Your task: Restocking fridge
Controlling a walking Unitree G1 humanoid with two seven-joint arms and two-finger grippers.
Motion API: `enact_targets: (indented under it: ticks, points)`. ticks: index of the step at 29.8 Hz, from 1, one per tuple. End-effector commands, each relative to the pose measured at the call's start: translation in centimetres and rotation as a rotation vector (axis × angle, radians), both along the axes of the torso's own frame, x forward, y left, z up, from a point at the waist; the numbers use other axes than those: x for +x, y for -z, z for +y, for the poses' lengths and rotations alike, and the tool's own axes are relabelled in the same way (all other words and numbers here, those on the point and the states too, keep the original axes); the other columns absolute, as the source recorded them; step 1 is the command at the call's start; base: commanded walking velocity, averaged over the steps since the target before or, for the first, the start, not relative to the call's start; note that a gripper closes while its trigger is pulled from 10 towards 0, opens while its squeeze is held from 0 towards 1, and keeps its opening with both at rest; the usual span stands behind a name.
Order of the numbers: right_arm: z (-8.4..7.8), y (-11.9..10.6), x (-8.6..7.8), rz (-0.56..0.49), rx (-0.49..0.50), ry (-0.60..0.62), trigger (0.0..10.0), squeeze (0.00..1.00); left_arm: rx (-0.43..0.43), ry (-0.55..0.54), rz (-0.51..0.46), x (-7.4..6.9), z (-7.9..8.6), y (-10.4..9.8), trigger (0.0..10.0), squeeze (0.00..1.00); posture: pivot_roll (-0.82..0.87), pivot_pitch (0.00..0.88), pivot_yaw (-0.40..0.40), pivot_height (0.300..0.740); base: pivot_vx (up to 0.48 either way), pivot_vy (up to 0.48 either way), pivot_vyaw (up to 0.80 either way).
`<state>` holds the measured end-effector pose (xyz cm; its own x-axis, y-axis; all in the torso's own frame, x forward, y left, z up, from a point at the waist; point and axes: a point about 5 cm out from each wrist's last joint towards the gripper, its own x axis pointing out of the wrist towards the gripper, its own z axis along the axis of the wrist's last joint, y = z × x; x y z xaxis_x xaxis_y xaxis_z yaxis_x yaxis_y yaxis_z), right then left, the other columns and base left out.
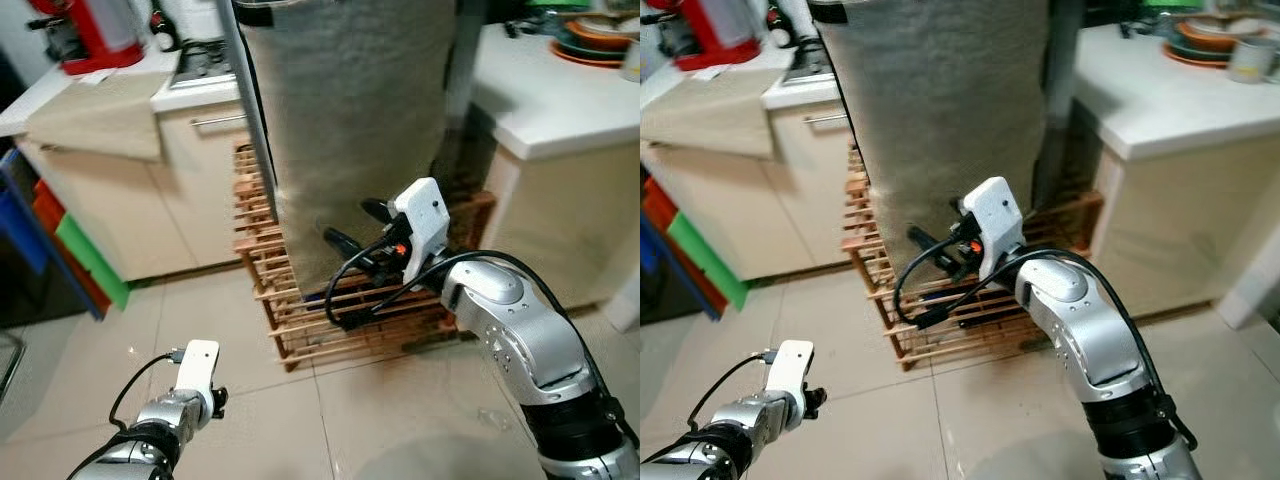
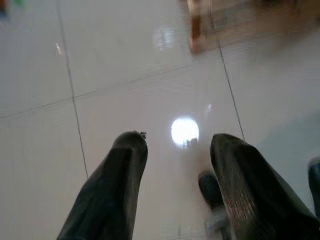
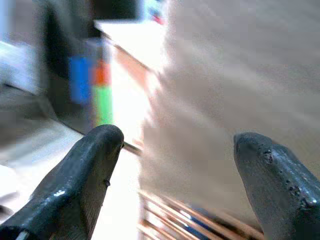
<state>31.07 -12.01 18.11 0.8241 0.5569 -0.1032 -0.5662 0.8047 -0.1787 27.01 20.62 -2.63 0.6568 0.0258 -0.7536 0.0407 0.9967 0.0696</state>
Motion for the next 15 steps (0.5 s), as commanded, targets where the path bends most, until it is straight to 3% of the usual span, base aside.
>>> enact_targets:
  ticks: [1,4,8,9,10,12,15]
  points:
    - [-2.4,0.7,1.2,-0.052,-0.036,0.25,10.0,0.0,0.008,0.047,-0.249,3.2,-0.6,-3.4,10.0,0.0,-0.25,0.0,0.13,0.736,0.0,0.0,0.0]
    - [-3.7,1.2,1.4,-0.074,0.004,0.406,10.0,0.0,-0.008,0.083,-0.441,5.2,-1.7,-6.3,10.0,0.0,-0.25,0.0,0.125,0.736,0.0,0.0,0.0]
    - [-4.5,3.0,0.5,-0.062,0.06,0.507,10.0,0.0,-0.141,0.136,-0.753,7.0,-4.2,-12.2,10.0,0.0,-0.23,0.0,0.116,0.736,0.0,0.0,0.0]
    - [-4.5,3.0,0.5,-0.062,0.06,0.507,10.0,0.0,-0.141,0.136,-0.753,7.0,-4.2,-12.2,10.0,0.0,-0.23,0.0,0.116,0.736,0.0,0.0,0.0]
    - [-4.5,3.8,0.3,-0.054,0.076,0.527,10.0,0.0,-0.174,0.163,-0.834,7.0,-5.1,-13.9,10.0,0.0,-0.23,0.0,0.113,0.736,0.0,0.0,0.0]
    - [-4.7,4.1,0.2,-0.075,0.087,0.553,10.0,0.0,-0.208,0.183,-0.898,6.7,-6.0,-15.5,10.0,0.0,-0.21,0.0,0.11,0.736,0.0,0.0,0.0]
    - [-5.1,4.3,0.4,-0.082,0.101,0.583,10.0,0.0,-0.191,0.203,-0.951,6.3,-6.7,-16.8,10.0,0.0,-0.2,0.0,0.107,0.736,0.0,0.0,0.0]
